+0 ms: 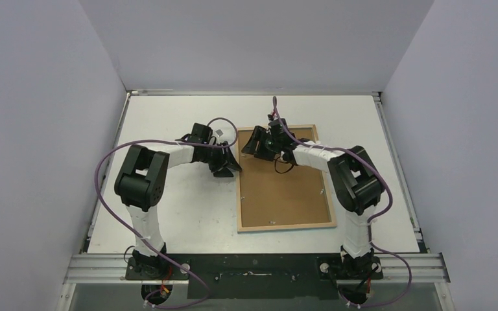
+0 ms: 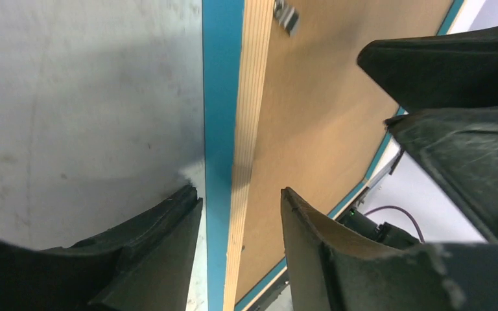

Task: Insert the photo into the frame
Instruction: Adjust the photo frame at the center of the board, then install the photo frame at the center of the board.

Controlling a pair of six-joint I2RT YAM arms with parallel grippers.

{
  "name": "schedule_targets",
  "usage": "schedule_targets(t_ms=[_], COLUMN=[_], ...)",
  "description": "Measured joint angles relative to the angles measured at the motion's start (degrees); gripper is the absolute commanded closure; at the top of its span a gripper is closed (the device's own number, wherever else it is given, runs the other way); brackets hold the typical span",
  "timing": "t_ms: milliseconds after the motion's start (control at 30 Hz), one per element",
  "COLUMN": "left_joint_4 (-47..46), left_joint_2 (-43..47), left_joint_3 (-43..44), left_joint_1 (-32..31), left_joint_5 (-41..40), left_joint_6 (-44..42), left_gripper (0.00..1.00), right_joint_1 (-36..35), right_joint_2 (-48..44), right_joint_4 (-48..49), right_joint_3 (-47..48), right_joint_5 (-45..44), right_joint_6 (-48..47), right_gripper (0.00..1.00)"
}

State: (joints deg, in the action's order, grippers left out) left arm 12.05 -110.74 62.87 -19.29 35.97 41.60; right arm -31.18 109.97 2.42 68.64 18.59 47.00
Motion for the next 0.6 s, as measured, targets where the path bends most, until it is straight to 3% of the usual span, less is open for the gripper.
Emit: schedule_targets(t_ms=[233,600], left_joint_4=[2.5,5.4], left_joint_2=[-4.9,-6.7], left_joint_3=[6.6,8.8], left_joint_1=[0.2,0.9], left_joint_5=[-1.7,-0.2], left_joint_6=[-1.9,-3.1], left_gripper=[0.77,0.85], right_joint_1=[0.0,-0.1], right_joint_2=[8.3,12.2], right_joint_4=[0.0,0.2], right_joint_3=[7.7,11.7], right_joint_5=[1.8,5.9], right_joint_6=[-2.0,-3.3], right_gripper=[0.46,0.52])
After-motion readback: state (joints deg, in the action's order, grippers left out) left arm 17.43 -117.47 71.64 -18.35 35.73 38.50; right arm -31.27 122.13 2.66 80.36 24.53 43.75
